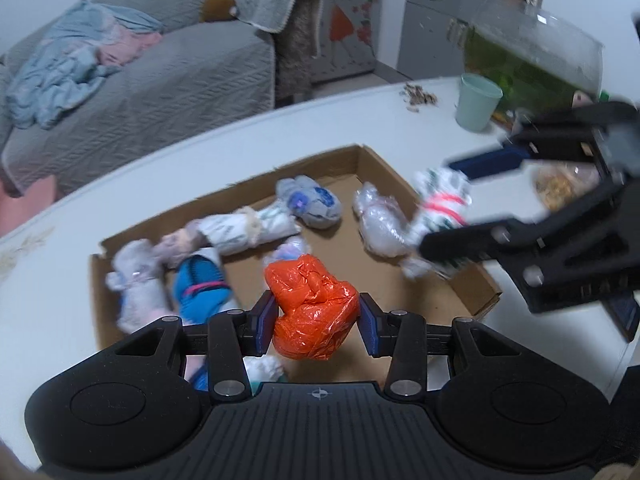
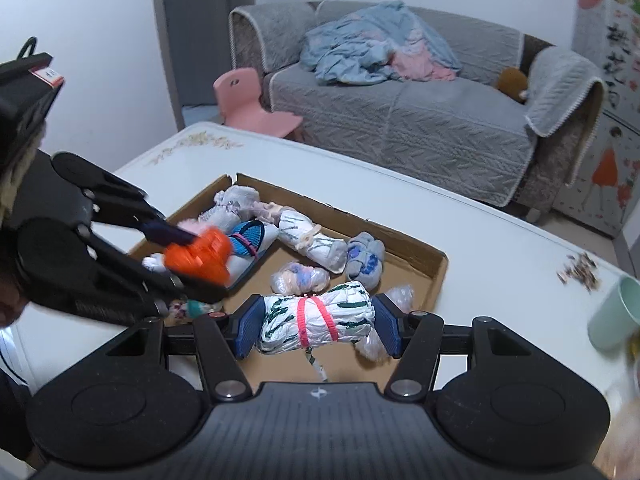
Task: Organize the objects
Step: 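Carry both bundles into the box and lower them beside the others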
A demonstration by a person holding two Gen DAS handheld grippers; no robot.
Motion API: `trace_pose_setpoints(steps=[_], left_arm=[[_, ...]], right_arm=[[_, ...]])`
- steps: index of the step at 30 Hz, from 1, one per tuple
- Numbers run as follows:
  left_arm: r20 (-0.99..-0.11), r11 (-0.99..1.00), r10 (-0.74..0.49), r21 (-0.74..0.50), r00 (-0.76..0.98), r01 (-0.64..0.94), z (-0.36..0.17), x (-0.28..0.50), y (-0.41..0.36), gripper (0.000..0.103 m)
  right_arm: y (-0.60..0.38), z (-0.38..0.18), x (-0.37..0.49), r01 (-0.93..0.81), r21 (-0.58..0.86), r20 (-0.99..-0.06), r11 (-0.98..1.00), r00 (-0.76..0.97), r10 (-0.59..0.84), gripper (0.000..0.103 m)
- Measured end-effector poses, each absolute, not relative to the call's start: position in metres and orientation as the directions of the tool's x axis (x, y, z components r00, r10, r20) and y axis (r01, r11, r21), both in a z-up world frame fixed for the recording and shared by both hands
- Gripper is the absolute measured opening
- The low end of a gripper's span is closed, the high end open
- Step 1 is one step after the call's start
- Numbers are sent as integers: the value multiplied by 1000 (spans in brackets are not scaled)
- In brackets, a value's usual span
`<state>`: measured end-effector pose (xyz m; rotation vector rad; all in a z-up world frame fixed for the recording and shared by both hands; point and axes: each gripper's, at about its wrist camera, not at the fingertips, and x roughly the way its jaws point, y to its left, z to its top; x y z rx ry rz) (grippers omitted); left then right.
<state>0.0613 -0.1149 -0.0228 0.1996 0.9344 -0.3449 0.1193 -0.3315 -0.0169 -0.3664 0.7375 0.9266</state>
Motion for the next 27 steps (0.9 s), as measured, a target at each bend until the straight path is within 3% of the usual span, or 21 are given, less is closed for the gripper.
trace_pose_setpoints(steps=[4, 14, 22, 27], left_arm=[[-833, 913, -182, 53, 522, 404, -49, 77, -116, 49], [-871, 913, -219, -24, 440, 407, -88, 95, -113, 49], [-865, 955, -118, 35, 487, 293, -95, 115, -98, 49], [-859, 950, -111, 56, 500, 307, -94, 111, -99, 49]], right_arm=[[-319, -27, 140, -836, 33, -727, 548, 356, 587, 55], [-297, -48, 156, -868, 30, -785, 496, 286, 549, 55], [-291, -64, 172, -853, 76, -808, 516, 250, 533, 55], [-287, -72, 175, -852, 99, -816, 514, 226, 531, 55]])
